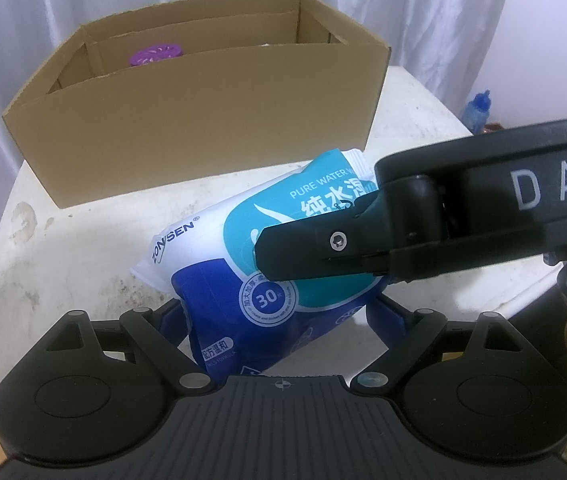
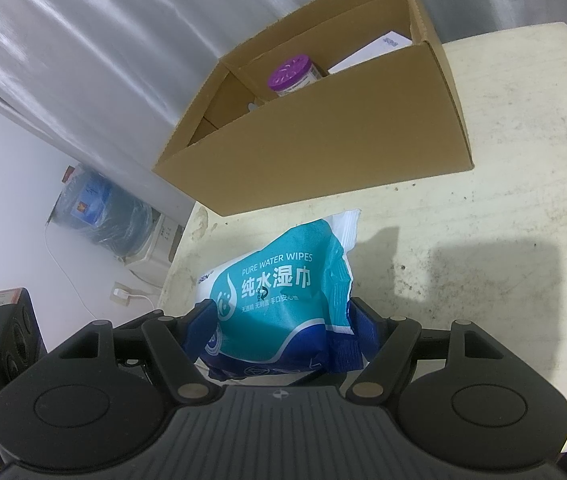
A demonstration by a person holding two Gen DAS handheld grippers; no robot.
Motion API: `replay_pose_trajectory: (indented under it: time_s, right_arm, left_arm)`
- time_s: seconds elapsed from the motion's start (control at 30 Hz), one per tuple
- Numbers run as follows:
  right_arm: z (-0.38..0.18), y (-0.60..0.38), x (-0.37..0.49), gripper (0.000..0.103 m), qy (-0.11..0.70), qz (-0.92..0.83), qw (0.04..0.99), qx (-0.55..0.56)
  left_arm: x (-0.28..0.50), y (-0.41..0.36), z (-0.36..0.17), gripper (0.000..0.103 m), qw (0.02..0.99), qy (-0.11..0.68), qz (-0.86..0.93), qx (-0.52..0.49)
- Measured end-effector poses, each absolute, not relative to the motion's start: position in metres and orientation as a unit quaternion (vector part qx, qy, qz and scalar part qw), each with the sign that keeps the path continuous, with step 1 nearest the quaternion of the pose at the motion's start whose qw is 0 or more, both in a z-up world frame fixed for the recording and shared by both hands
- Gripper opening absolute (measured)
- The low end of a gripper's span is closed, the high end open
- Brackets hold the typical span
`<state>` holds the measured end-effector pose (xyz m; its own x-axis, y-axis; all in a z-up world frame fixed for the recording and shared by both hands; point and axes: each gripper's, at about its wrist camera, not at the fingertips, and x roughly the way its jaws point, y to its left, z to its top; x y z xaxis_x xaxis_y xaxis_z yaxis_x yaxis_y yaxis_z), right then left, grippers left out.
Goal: Organize objects
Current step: 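Lift the wet-wipes pack with the right gripper over the cardboard box, then open the right gripper to drop the wet-wipes pack into the box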
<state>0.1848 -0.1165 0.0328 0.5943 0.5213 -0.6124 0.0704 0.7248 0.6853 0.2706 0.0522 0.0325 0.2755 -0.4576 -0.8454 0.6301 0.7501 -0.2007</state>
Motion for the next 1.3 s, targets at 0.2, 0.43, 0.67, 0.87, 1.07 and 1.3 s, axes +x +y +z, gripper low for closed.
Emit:
replay_pose_trajectory:
  time_s: [0.2,0.43,0.67,0.87,1.07,1.3]
  right_arm:
    - [0.054,-0.117,0.187,0.075,0.407,0.142,0.839,0.330]
    - [0.108,-0.128,0.212,0.075,0.344,0.154,0.873,0.309]
    - [0.139,-0.147,0.269,0.075,0.317,0.150,0.890,0.291]
    - [0.113,-0.159,0.331,0.075,0.371,0.124,0.870,0.302]
    - [0.076,-0.154,0.366,0.075,0.430,0.107,0.846,0.295]
    - [0.052,-0.152,0.375,0.073,0.466,0.086,0.829,0.296]
  left_arm:
    - [0.275,0.056,0.049,0.090,0.809,0.471,-0.342,0.085]
    - [0.308,0.056,0.093,0.090,0.839,0.412,-0.346,0.084]
    - [0.366,0.030,0.121,0.090,0.849,0.379,-0.353,0.106]
    - [0.438,-0.002,0.089,0.090,0.800,0.450,-0.381,0.111]
    - [0.479,-0.016,0.044,0.089,0.740,0.533,-0.397,0.100]
    - [0.493,-0.016,0.010,0.090,0.695,0.592,-0.398,0.091]
